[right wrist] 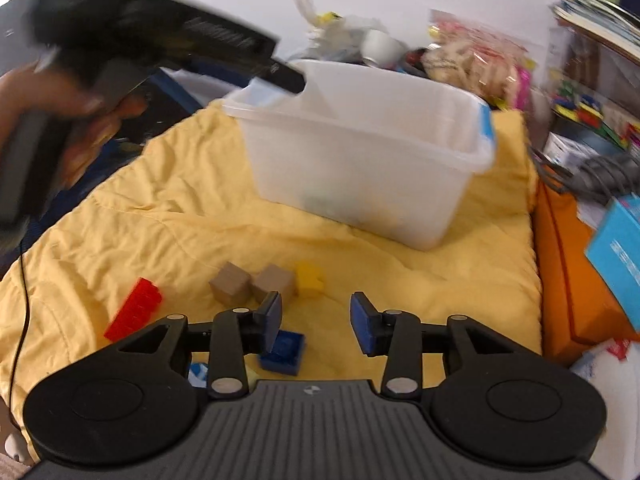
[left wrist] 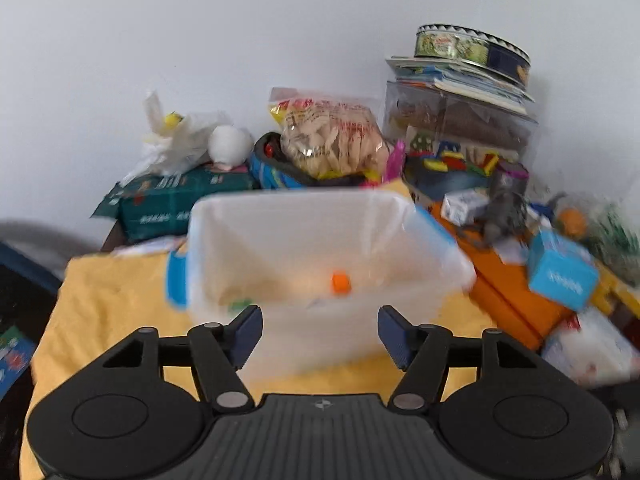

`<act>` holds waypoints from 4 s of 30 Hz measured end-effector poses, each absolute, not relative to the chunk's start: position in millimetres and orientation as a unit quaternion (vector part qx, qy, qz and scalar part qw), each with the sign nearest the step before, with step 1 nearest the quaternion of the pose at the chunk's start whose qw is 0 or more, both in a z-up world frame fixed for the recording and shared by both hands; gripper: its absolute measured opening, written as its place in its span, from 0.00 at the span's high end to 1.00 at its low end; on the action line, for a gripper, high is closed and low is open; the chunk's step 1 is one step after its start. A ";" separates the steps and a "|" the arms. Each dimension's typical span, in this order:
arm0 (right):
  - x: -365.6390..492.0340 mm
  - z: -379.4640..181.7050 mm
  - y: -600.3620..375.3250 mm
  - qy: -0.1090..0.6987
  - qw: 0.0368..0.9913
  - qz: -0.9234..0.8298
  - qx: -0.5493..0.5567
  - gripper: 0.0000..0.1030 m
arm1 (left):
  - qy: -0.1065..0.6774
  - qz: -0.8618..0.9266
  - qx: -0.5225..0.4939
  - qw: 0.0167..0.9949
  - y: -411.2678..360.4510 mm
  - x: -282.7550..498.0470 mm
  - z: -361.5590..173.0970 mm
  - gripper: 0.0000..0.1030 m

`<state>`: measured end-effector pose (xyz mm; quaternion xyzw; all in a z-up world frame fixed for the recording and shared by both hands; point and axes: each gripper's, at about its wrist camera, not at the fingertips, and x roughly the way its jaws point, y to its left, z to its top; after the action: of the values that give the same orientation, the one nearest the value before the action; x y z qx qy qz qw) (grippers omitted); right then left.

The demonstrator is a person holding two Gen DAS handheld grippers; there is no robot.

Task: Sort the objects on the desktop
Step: 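Move both open tools back over the remaining bricks on the blanket, then grasp the blue brick with the right tool while the left grasps the long red brick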

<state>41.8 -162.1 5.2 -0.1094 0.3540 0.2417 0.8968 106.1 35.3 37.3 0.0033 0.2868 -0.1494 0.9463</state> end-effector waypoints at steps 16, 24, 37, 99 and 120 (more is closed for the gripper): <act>22.1 -22.8 -133.6 0.386 0.857 0.292 -0.180 0.50 | 0.379 -0.109 -0.007 0.919 29.4 -0.9 -27.2 0.35; 13.4 -40.5 -120.9 0.400 0.835 0.312 -0.215 0.50 | 0.393 -0.065 -0.032 0.917 37.8 -27.5 -43.3 0.35; 7.8 -51.0 -114.0 0.400 0.822 0.325 -0.243 0.44 | 0.389 -0.049 -0.046 0.919 39.2 -43.4 -46.8 0.35; -0.6 -60.3 -150.8 0.442 0.838 0.269 -0.173 0.64 | 0.419 -0.233 0.015 0.877 25.0 -8.0 -67.9 0.35; 31.9 -64.6 -200.8 0.461 0.872 0.145 -0.081 0.74 | 0.401 -0.117 0.046 0.908 37.3 0.7 -51.1 0.35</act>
<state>31.9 -200.8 -64.6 -0.0806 0.4608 0.1454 0.8718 0.7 37.3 -51.1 0.0463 0.4006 -0.1173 0.9075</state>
